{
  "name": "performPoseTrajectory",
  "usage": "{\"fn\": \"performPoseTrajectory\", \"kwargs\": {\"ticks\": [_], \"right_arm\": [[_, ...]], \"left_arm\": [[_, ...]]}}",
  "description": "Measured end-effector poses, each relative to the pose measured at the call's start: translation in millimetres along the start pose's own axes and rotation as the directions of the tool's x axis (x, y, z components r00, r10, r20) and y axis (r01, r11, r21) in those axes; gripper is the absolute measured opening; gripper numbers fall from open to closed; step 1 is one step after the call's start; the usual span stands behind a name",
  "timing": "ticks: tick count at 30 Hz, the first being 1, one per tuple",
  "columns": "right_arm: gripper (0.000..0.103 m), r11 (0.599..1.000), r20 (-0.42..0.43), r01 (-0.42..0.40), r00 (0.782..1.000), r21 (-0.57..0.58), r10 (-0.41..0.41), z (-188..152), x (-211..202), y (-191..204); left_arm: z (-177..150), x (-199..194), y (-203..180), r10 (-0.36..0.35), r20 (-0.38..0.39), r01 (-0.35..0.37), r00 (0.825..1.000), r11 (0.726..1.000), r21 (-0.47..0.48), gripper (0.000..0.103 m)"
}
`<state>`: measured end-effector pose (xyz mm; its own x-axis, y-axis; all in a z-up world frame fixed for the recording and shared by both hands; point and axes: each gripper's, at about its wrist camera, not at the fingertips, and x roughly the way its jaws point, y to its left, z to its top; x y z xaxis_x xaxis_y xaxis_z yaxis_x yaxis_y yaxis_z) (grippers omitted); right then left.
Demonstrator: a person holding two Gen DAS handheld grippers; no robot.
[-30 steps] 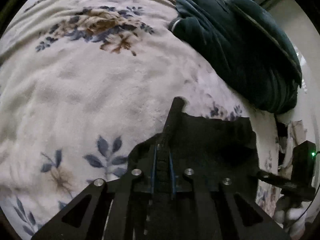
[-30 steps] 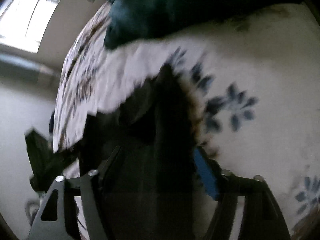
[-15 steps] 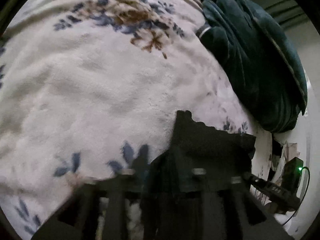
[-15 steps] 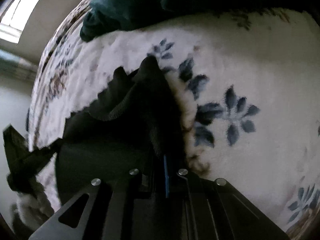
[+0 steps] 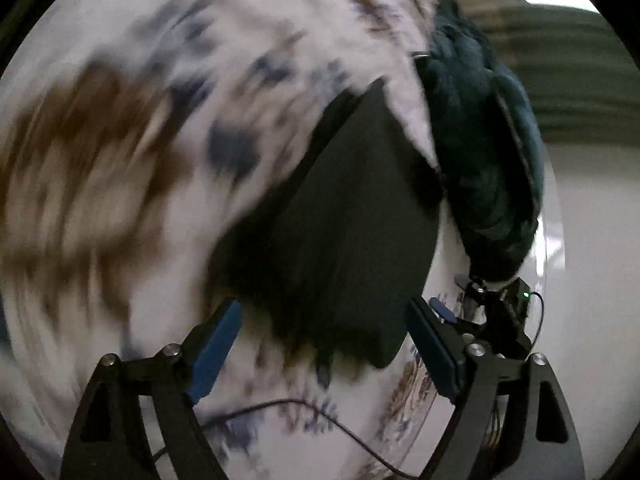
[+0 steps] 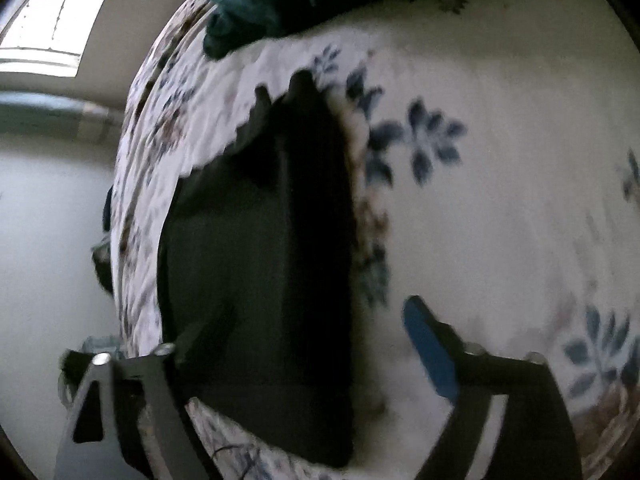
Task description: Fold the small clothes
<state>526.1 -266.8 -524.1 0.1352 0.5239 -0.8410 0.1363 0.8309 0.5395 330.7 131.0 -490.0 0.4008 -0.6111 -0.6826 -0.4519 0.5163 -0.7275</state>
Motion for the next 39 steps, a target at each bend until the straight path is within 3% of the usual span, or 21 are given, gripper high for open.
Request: {"fn": "performPoseTrajectory", "kwargs": {"ticks": [2,3,4,7,11,13,15,17,18,19,20,21,26,31,33,34,35,36,37,39], "right_arm": [[0.093,1.000,-0.025,0.019,1.000,-0.022,-0.019,-11,-2,-6],[0.098,0.999,-0.032,0.023,0.999,-0.031,-0.024,-10,0,-7],[0.103,0.999,-0.031,0.033,0.999,-0.038,-0.034,-9,3,-9],[0.103,0.999,-0.046,-0.004,0.999,-0.035,0.002,10,19,-14],[0.103,0.996,-0.069,-0.091,0.994,-0.010,0.090,50,50,-13],[0.103,0.994,-0.084,-0.106,0.991,0.004,0.106,72,69,-9],[0.103,0.992,-0.095,-0.127,0.987,0.018,0.128,87,84,-5],[0.103,0.989,-0.089,-0.138,0.986,0.045,0.141,95,93,-1],[0.097,0.987,-0.061,-0.157,0.985,0.041,0.159,96,94,3],[0.085,0.987,-0.042,-0.158,0.986,0.026,0.159,95,94,7],[0.037,0.994,-0.041,-0.112,0.993,0.017,0.112,92,96,10],[0.027,0.993,-0.047,-0.118,0.992,0.033,0.119,88,98,9],[0.022,0.967,0.032,-0.210,0.978,0.146,0.208,42,74,-1],[0.021,0.926,0.069,-0.247,0.969,0.285,0.238,-79,43,4],[0.021,0.905,0.053,-0.240,0.970,0.351,0.236,-134,49,11],[0.022,0.902,0.034,-0.232,0.971,0.365,0.236,-155,59,15],[0.027,0.904,0.007,-0.210,0.975,0.372,0.224,-168,69,16],[0.037,0.910,-0.020,-0.170,0.981,0.378,0.192,-175,75,16],[0.041,0.906,-0.033,-0.144,0.985,0.397,0.172,-180,77,13],[0.062,0.917,-0.039,-0.131,0.987,0.376,0.156,-179,70,10]], "left_arm": [[-22,12,9,-0.038,0.008,0.038,0.999,0.995,-0.089,0.084],[-29,22,11,-0.061,0.010,0.062,0.998,0.990,-0.124,0.084],[-32,31,9,-0.074,0.024,0.077,0.997,0.988,-0.137,0.084],[-30,61,-4,-0.083,0.081,0.093,0.993,0.988,-0.120,0.084],[-14,93,-10,-0.023,0.135,0.044,0.991,0.988,-0.150,0.083],[-8,95,-11,-0.009,0.214,0.050,0.977,0.981,-0.187,0.080],[-2,91,-15,0.014,0.264,0.034,0.964,0.983,-0.178,0.043],[3,88,-20,0.009,0.291,0.038,0.957,0.987,-0.153,0.032],[4,86,-21,0.005,0.292,0.035,0.956,0.991,-0.132,0.030],[4,84,-22,0.002,0.287,0.032,0.958,0.993,-0.113,0.030],[7,81,-24,0.000,0.278,0.027,0.961,0.995,-0.092,0.029],[11,80,-26,0.005,0.262,0.014,0.965,0.997,-0.072,0.028],[35,43,-27,0.013,0.188,-0.025,0.982,0.998,0.062,0.026],[92,3,-20,0.039,0.069,-0.052,0.997,0.979,0.199,0.027],[119,12,-10,0.077,-0.024,-0.069,0.997,0.969,0.236,0.043],[127,17,0,0.137,-0.058,-0.121,0.989,0.967,0.225,0.050],[133,19,5,0.188,-0.064,-0.170,0.980,0.962,0.215,0.058],[135,17,6,0.189,-0.054,-0.175,0.980,0.963,0.207,0.058],[135,11,7,0.171,-0.033,-0.161,0.985,0.967,0.197,0.058],[132,-3,4,0.158,0.026,-0.160,0.987,0.971,0.180,0.061]]}}
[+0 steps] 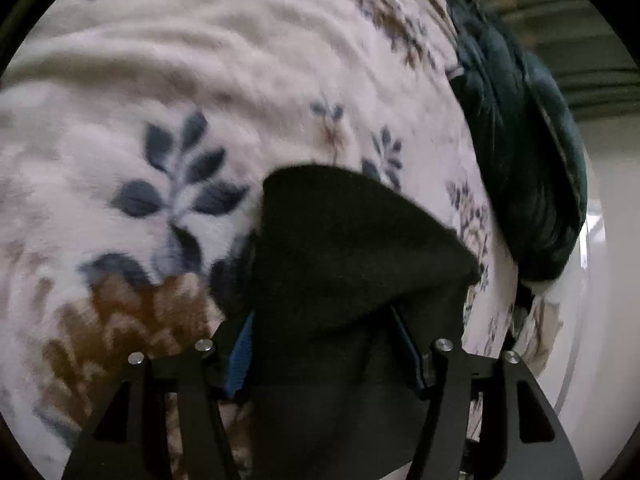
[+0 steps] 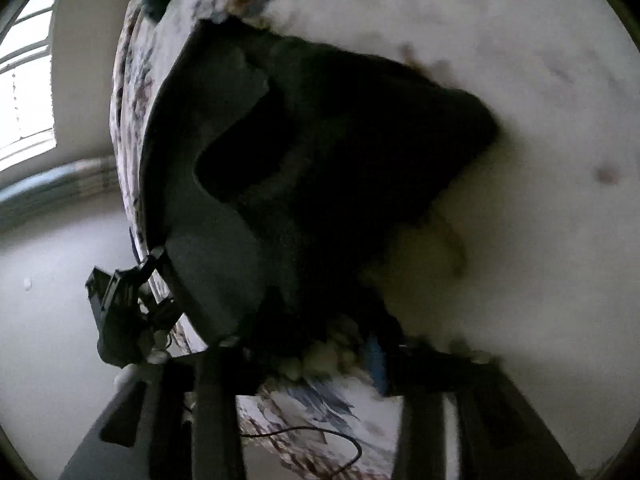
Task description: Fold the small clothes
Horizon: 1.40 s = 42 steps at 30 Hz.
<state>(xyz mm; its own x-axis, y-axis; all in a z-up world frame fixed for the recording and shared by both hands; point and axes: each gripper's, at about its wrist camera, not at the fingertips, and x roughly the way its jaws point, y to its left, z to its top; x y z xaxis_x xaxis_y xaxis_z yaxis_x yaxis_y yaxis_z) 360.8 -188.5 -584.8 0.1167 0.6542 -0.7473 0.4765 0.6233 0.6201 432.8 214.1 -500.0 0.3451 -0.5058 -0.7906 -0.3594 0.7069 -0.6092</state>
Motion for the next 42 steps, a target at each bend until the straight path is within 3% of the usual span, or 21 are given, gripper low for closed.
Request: {"fn": "performPoseTrajectory", "kwargs": {"ticks": [5,8,10,14,19,20,21,22,25,28,31,32,36,39,41,42], "right_arm": [[0.067,0.976,0.091,0.164,0.984,-0.146,-0.152,17,-49,5],[0.067,0.962,0.150,0.206,0.972,-0.178,-0.180,45,-73,15],[0.067,0.956,0.178,0.199,0.971,-0.218,-0.161,72,-82,23],[0.067,0.927,0.158,0.173,0.979,-0.332,-0.127,127,-56,72],[0.067,0.881,0.072,0.155,0.988,-0.447,-0.138,185,15,122],[0.055,0.869,0.072,0.160,0.987,-0.468,-0.143,189,22,129],[0.012,0.853,0.102,0.183,0.983,-0.489,-0.153,192,27,138],[0.006,0.837,0.137,0.201,0.979,-0.510,-0.152,195,29,149],[0.006,0.810,0.241,0.232,0.964,-0.539,-0.116,187,13,170],[0.006,0.784,0.300,0.298,0.942,-0.545,-0.149,188,11,179],[0.007,0.770,0.196,0.319,0.948,-0.553,-0.252,203,36,172],[0.009,0.782,0.169,0.314,0.949,-0.538,-0.265,206,36,167],[0.050,0.834,0.173,0.251,0.967,-0.491,-0.189,191,-9,152],[0.055,0.806,0.077,0.229,0.972,-0.546,-0.224,157,-11,137],[0.055,0.791,0.014,0.241,0.959,-0.562,-0.282,138,-3,121],[0.055,0.792,0.002,0.284,0.942,-0.540,-0.335,128,-3,107]], "left_arm": [[12,25,5,0.015,0.027,-0.014,1.000,0.999,-0.043,0.067],[36,43,7,0.050,0.055,-0.047,0.997,0.997,-0.063,0.067],[43,47,11,0.023,0.073,-0.015,0.997,0.994,-0.112,0.068],[40,34,11,0.010,0.103,0.003,0.995,0.993,-0.118,0.068],[26,16,7,0.084,0.128,-0.078,0.988,0.995,-0.054,0.066],[24,13,6,0.098,0.136,-0.093,0.986,0.995,-0.044,0.066],[23,11,5,0.103,0.141,-0.099,0.985,0.994,-0.035,0.066],[21,11,5,0.109,0.142,-0.106,0.984,0.994,-0.028,0.066],[21,14,9,0.101,0.138,-0.098,0.985,0.995,-0.028,0.066],[26,21,13,0.086,0.141,-0.081,0.986,0.996,-0.044,0.066],[27,21,16,0.081,0.141,-0.074,0.987,0.996,-0.056,0.068],[25,18,15,0.082,0.143,-0.075,0.986,0.996,-0.055,0.067],[3,0,9,0.102,0.156,-0.100,0.983,0.995,-0.019,0.066],[-23,-13,5,0.107,0.155,-0.110,0.982,0.994,0.008,0.066],[-40,-18,6,0.108,0.148,-0.110,0.983,0.994,0.002,0.066],[-48,-19,8,0.108,0.138,-0.108,0.985,0.994,-0.006,0.066]]}}
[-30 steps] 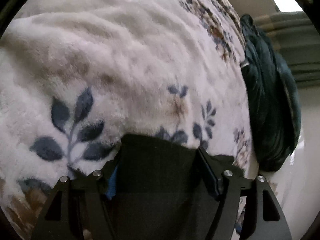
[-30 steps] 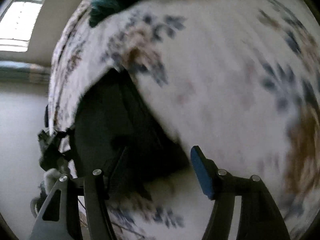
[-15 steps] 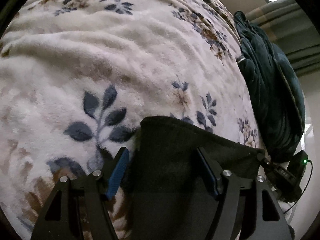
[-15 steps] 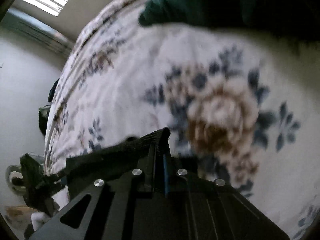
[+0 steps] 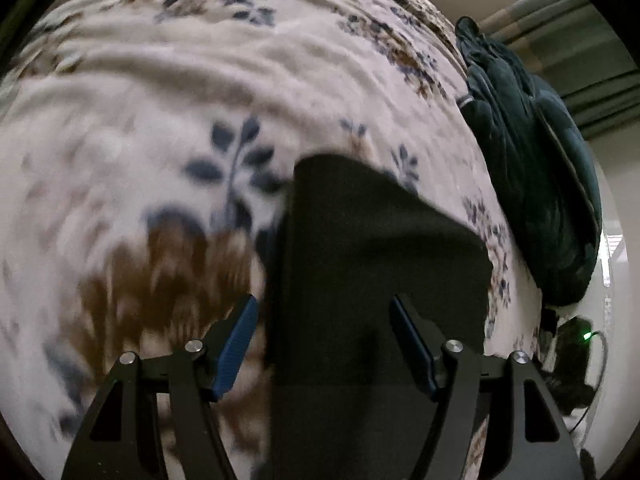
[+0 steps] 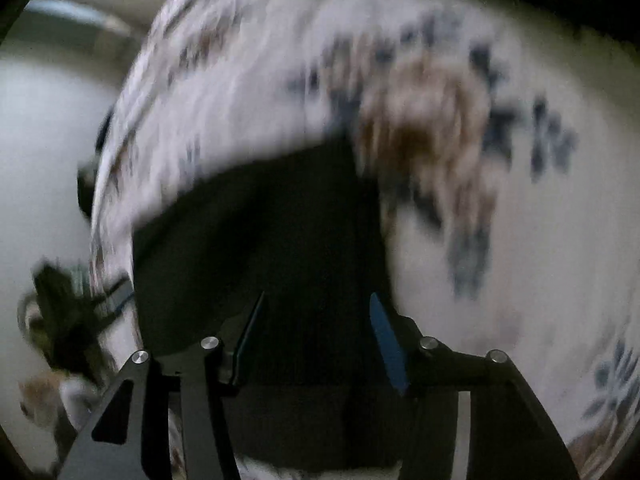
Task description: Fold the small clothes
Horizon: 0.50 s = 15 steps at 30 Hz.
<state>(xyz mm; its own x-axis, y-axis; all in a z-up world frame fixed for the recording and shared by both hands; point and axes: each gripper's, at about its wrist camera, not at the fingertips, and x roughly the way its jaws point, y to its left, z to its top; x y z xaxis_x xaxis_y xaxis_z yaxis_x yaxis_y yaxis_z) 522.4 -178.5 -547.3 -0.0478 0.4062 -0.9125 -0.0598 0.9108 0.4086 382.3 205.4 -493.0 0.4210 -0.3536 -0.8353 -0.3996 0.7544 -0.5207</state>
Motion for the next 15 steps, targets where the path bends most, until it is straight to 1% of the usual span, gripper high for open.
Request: {"fn": "performPoseTrajectory", "kwargs": {"ticks": [1,2,3,4,7,9,10,11,12,13,14,15], "right_arm": [[0.055,1.000,0.003,0.014,1.000,0.011,-0.014,-10,-1,-5],[0.054,1.000,0.029,0.017,0.999,0.004,-0.018,-19,-4,-7],[0.027,0.999,0.081,0.036,0.996,-0.008,-0.035,-30,-10,-9],[0.004,0.999,0.092,0.046,0.995,-0.006,-0.046,-36,-13,-11],[0.004,0.998,0.163,0.039,0.986,0.038,-0.045,-51,-29,-16],[0.004,0.997,0.211,0.071,0.974,0.040,-0.078,-58,-43,-13],[0.004,0.995,0.206,0.093,0.973,0.047,-0.100,-60,-41,-16],[0.004,0.993,0.178,0.102,0.978,0.055,-0.110,-60,-34,-20],[0.004,0.993,0.128,0.098,0.986,0.063,-0.106,-58,-22,-24],[0.005,0.995,0.061,0.074,0.995,0.065,-0.078,-54,-8,-28],[0.006,0.996,0.020,0.040,0.999,0.075,-0.041,-49,-1,-31],[0.015,0.997,0.014,0.008,1.000,0.080,-0.009,-44,0,-33]], "left_arm": [[-7,-1,2,0.002,-0.009,-0.002,1.000,1.000,-0.009,0.066],[-14,-1,3,0.001,-0.017,-0.001,1.000,1.000,-0.017,0.066],[-21,0,5,-0.005,-0.028,0.005,1.000,1.000,-0.020,0.066],[-25,2,6,-0.003,-0.040,0.002,0.999,1.000,-0.020,0.066],[-35,6,7,-0.016,-0.063,0.014,0.998,0.999,-0.029,0.066],[-37,7,7,-0.024,-0.067,0.022,0.997,0.999,-0.029,0.066],[-37,8,7,-0.027,-0.069,0.026,0.997,0.999,-0.028,0.066],[-37,9,6,-0.027,-0.069,0.025,0.997,0.999,-0.027,0.066],[-35,11,6,-0.032,-0.070,0.030,0.997,0.999,-0.022,0.066],[-34,13,6,-0.036,-0.072,0.034,0.997,0.999,-0.018,0.066],[-32,16,6,-0.046,-0.075,0.044,0.996,0.999,-0.016,0.066],[-31,18,6,-0.057,-0.079,0.056,0.995,0.998,-0.020,0.066]]}}
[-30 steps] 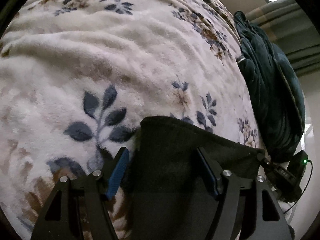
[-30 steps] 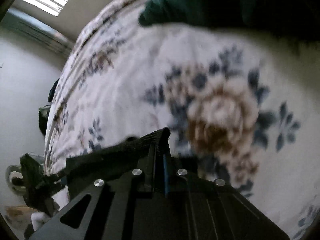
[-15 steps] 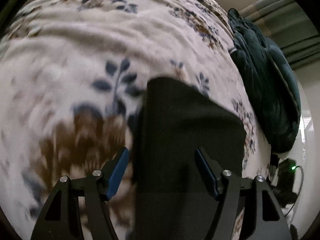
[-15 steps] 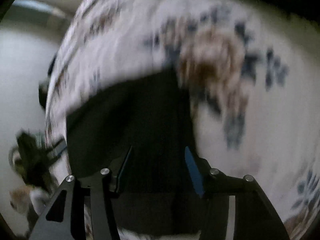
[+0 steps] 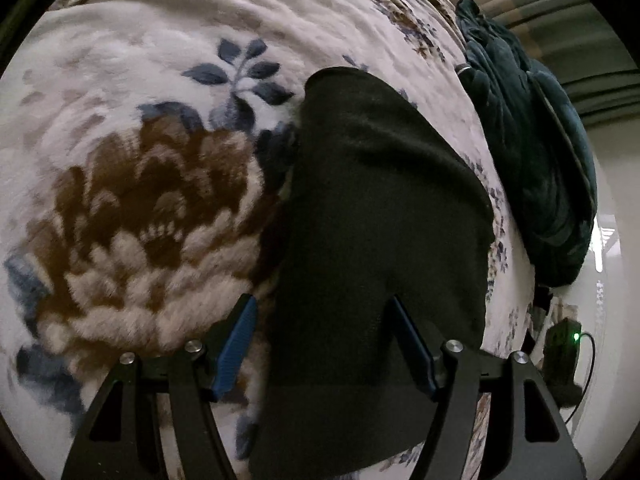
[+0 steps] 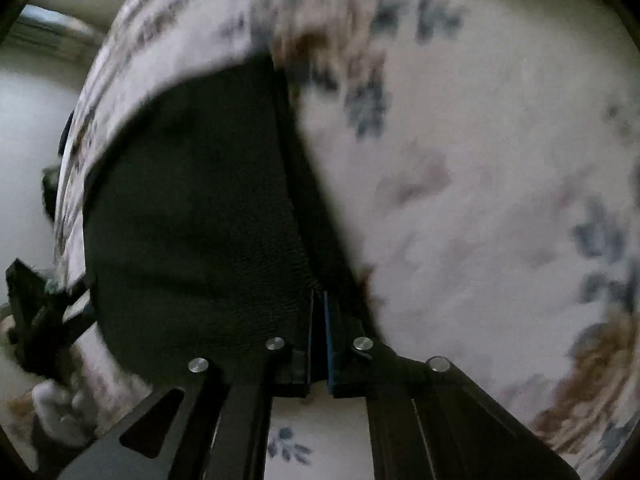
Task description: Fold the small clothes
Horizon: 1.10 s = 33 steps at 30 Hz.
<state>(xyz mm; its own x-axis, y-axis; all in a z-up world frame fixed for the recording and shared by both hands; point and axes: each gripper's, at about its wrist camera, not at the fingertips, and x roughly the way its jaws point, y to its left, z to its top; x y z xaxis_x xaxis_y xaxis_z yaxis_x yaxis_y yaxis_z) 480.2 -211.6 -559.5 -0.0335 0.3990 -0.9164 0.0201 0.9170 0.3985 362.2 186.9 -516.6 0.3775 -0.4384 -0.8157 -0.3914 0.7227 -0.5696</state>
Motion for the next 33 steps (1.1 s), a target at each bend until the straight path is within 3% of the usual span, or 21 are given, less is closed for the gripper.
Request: {"fn": "performPoseTrajectory", "kwargs": {"ticks": [1,2,3,7,10,11,15,19,20,21,22,23,24,27,30,33], "right_arm": [[0.023,0.999,-0.003,-0.043,0.999,0.006,0.043,7,-2,-3],[0.049,0.993,0.006,-0.112,0.994,0.020,0.112,14,-6,-9],[0.063,0.984,0.028,-0.174,0.985,0.043,0.173,22,-9,-15],[0.068,0.930,0.004,-0.354,0.935,0.102,0.355,58,24,-29],[0.071,0.900,-0.055,-0.428,0.900,0.088,0.433,76,56,-22],[0.077,0.882,-0.051,-0.464,0.882,0.080,0.469,77,57,-20],[0.075,0.799,-0.112,-0.598,0.792,0.061,0.601,71,60,-6],[0.073,0.820,-0.178,-0.571,0.805,0.029,0.567,68,80,12],[0.065,0.818,-0.178,-0.573,0.802,0.036,0.570,69,82,15],[0.049,0.827,-0.179,-0.562,0.811,0.030,0.558,69,83,18],[0.041,0.853,-0.181,-0.522,0.838,0.007,0.515,65,83,21],[0.033,0.863,-0.178,-0.505,0.849,-0.002,0.497,63,82,24],[0.029,0.868,-0.170,-0.496,0.856,-0.003,0.488,60,80,24],[0.021,0.879,-0.130,-0.477,0.871,-0.003,0.473,53,63,26],[0.018,0.891,-0.091,-0.453,0.888,-0.007,0.451,41,41,31],[0.018,0.892,-0.058,-0.453,0.890,0.004,0.452,31,24,39]], "left_arm": [[2,2,2,-0.019,-0.004,0.018,1.000,1.000,-0.004,0.066],[4,5,3,-0.036,-0.005,0.035,0.999,0.999,-0.009,0.066],[6,9,4,-0.052,-0.006,0.052,0.999,0.999,-0.013,0.066],[15,26,6,-0.134,-0.012,0.134,0.991,0.991,-0.026,0.068],[22,35,6,-0.187,-0.008,0.187,0.982,0.982,-0.042,0.068],[24,37,4,-0.198,-0.010,0.197,0.980,0.980,-0.042,0.068],[28,40,-1,-0.220,-0.019,0.219,0.975,0.976,-0.016,0.068],[28,38,2,-0.246,-0.012,0.245,0.969,0.969,-0.028,0.066],[27,37,2,-0.247,-0.004,0.247,0.969,0.969,-0.024,0.066],[25,34,1,-0.254,0.016,0.254,0.967,0.967,-0.013,0.060],[23,30,-1,-0.246,0.036,0.246,0.969,0.969,0.005,0.052],[22,27,-2,-0.232,0.044,0.231,0.972,0.973,0.018,0.037],[21,25,-1,-0.237,0.049,0.237,0.970,0.971,0.018,0.030],[20,14,-9,-0.219,0.052,0.218,0.974,0.975,0.038,0.025],[24,1,-25,-0.219,0.039,0.216,0.975,0.974,0.068,0.024],[37,-16,-38,-0.230,0.032,0.225,0.973,0.968,0.108,0.023]]}}
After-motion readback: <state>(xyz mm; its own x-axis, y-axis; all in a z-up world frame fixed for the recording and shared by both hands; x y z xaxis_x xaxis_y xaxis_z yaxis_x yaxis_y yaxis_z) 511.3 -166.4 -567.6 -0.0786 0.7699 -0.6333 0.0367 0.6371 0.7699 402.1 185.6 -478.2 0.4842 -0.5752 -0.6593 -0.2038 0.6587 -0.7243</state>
